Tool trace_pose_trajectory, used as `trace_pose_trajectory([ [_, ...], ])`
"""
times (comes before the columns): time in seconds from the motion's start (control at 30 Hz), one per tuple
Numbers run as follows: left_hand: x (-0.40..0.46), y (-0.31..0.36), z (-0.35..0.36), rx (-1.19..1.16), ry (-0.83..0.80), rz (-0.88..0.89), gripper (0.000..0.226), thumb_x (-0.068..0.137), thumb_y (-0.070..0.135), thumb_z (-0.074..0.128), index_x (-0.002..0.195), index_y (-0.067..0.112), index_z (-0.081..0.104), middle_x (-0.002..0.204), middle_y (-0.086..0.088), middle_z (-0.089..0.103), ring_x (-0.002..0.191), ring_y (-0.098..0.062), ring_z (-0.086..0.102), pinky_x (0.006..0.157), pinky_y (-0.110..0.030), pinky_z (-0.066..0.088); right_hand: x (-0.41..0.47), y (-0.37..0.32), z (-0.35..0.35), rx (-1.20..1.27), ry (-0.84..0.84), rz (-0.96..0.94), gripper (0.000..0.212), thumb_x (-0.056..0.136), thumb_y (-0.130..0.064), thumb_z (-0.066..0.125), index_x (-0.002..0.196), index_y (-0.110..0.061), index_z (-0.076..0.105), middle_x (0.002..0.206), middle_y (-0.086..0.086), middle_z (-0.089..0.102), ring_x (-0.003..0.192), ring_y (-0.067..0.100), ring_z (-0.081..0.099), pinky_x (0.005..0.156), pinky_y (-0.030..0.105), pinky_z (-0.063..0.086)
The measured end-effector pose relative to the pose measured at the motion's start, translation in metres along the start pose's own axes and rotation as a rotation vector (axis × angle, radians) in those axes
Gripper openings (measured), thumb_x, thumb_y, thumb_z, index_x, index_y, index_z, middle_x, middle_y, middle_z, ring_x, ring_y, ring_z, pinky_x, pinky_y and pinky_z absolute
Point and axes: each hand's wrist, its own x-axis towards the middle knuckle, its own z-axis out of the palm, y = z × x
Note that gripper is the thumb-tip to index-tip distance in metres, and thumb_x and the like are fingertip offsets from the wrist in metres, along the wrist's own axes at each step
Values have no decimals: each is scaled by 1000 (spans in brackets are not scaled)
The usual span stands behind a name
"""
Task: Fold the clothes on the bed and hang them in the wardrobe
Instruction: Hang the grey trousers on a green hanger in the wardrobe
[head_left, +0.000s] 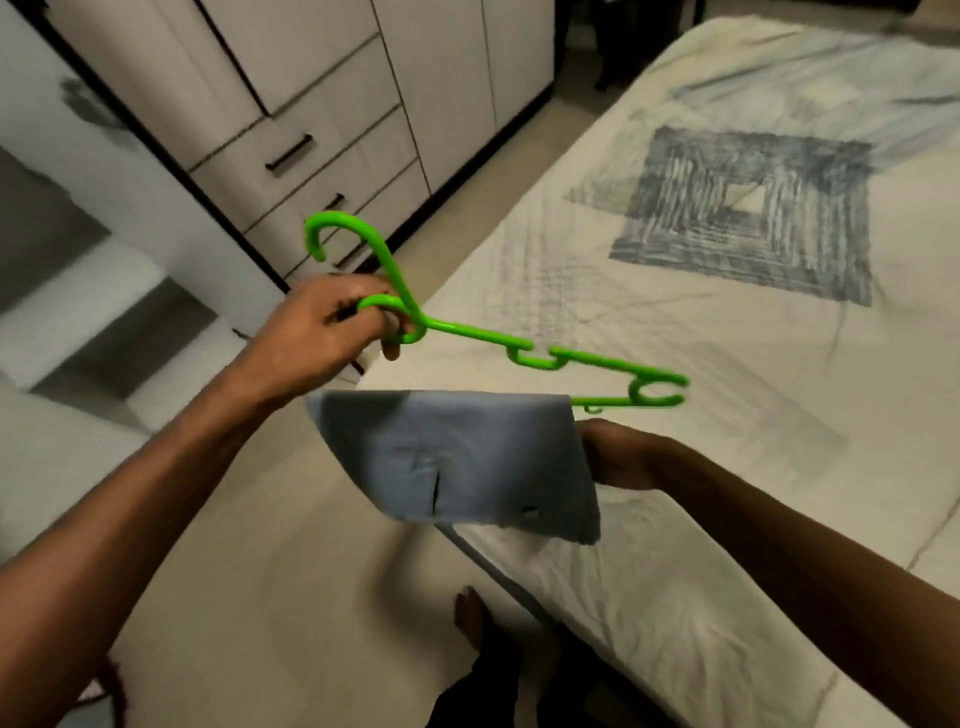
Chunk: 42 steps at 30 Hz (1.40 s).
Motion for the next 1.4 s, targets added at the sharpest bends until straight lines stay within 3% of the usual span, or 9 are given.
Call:
trace_pose_trajectory([
  [0.1, -21, 4, -46, -98, 63, -118, 23, 82, 18, 50, 75, 18, 72, 72, -3, 71, 61, -6, 52, 52, -16, 36, -5, -28, 34, 137, -25, -68, 41, 108, -25, 31, 88, -14, 65, 57, -6, 64, 51, 3, 60, 55, 21, 46],
  [0.2, -41, -3, -86, -149, 151, -182, 22, 94, 20, 55, 80, 12, 71, 77, -13, 70, 65, -20, 47, 53, -22, 33, 3, -47, 56, 238, -155, -75, 59, 98, -58, 40, 96, -15, 80, 90, 2, 76, 81, 14, 71, 79, 27, 51],
  [0.27, -51, -7, -105, -159, 223, -233, 26, 101, 17, 54, 81, 11, 70, 74, -14, 69, 58, -17, 41, 48, -18, 30, 14, -60, 67, 226, -219, -124, 66, 78, -70, 66, 108, -13, 77, 105, 6, 74, 96, 21, 69, 92, 34, 48],
  [0.47, -100, -19, -213, -121, 496, -380, 21, 101, 10, 51, 87, 0, 63, 73, -17, 66, 45, -5, 47, 45, -18, 29, 55, -148, 162, -51, -424, -197, 88, 47, -54, 95, 120, -11, 68, 124, 9, 69, 112, 20, 68, 86, 30, 57],
  [0.53, -112, -22, -243, -160, 535, -397, 15, 97, 4, 51, 87, -1, 61, 77, -22, 66, 46, -7, 49, 48, -22, 29, 70, -170, 194, -246, -451, -253, 81, 60, -50, 92, 125, -9, 64, 126, 10, 68, 118, 24, 65, 92, 29, 55],
  [0.63, -140, -33, -302, -168, 566, -380, 19, 94, 3, 52, 77, 7, 60, 76, -20, 70, 49, -10, 50, 49, -22, 33, 107, -200, 258, -382, -370, -343, 48, 86, -28, 75, 128, -9, 62, 124, 8, 70, 120, 26, 63, 100, 34, 52],
  [0.77, -165, -46, -370, -84, 631, -346, 21, 97, 6, 55, 77, 10, 60, 76, -18, 70, 48, -10, 47, 46, -19, 34, 139, -235, 335, -452, -299, -475, 38, 87, -28, 69, 121, -12, 65, 115, 5, 74, 108, 22, 70, 100, 42, 53],
  [0.93, -192, -61, -455, 13, 692, -327, 18, 99, 8, 55, 82, 6, 61, 79, -20, 71, 50, -9, 50, 47, -19, 38, 179, -282, 427, -414, -309, -598, 27, 94, -20, 63, 116, -6, 67, 109, 12, 75, 103, 28, 71, 88, 36, 59],
  [1.4, -193, -135, -645, 254, 879, -371, 18, 102, 20, 56, 88, 13, 64, 81, -10, 76, 57, -10, 51, 55, -22, 43, 308, -438, 574, -493, -384, -774, 38, 89, -33, 67, 115, -5, 68, 109, 10, 75, 103, 25, 71, 93, 40, 57],
])
